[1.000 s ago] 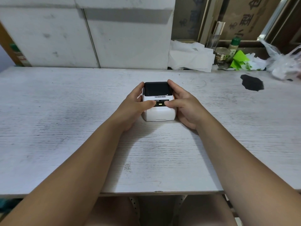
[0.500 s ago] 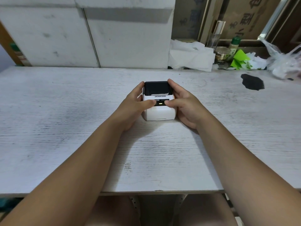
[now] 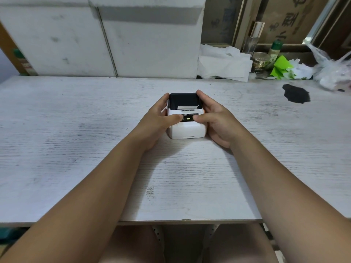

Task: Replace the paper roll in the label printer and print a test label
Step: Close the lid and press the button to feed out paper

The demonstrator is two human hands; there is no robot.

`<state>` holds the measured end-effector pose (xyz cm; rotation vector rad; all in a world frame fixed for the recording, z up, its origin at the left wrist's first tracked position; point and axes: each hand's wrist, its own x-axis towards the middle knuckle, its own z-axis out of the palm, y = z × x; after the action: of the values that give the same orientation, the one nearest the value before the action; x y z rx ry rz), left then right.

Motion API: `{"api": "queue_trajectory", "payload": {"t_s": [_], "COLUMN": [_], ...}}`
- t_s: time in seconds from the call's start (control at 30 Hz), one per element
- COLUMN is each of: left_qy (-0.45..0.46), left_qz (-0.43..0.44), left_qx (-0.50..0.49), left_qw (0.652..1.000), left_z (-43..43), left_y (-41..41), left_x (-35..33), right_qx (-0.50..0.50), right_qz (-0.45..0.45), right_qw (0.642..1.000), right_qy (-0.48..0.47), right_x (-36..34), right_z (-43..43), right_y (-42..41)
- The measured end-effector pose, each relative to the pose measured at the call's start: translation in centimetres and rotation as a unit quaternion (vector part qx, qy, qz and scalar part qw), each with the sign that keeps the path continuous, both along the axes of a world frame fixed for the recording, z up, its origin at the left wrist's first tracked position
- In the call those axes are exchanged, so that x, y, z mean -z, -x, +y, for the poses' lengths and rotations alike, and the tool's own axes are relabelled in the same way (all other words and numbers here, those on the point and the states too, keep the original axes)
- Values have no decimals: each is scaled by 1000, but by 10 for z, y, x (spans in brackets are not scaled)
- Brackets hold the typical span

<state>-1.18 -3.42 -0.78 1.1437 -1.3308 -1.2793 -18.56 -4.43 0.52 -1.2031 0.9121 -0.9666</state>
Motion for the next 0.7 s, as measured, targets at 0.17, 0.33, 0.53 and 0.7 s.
{"api": "queue_trajectory", "payload": {"t_s": [0.17,0.33,0.53,0.7], "left_qy": [9,6,1,2], "left_qz": [0,-7,-2,4], "left_qx": [0,1,-4,-2], "left_qw": [1000,1000,1000,1000], "left_z": [2,1,1,2], "left_y": [2,0,1,2], "left_x": [-2,-1,-2,-3], "right_qx": [2,0,2,1], "right_qz": [-2,-2,-1,-4], "right_qw": [1000,1000,1000,1000], "right_qy": [1,-1,1,-2], "right_x": [0,0,1,1], "right_z": [0,-1,-1,-1], "right_y": [0,1,0,0]}}
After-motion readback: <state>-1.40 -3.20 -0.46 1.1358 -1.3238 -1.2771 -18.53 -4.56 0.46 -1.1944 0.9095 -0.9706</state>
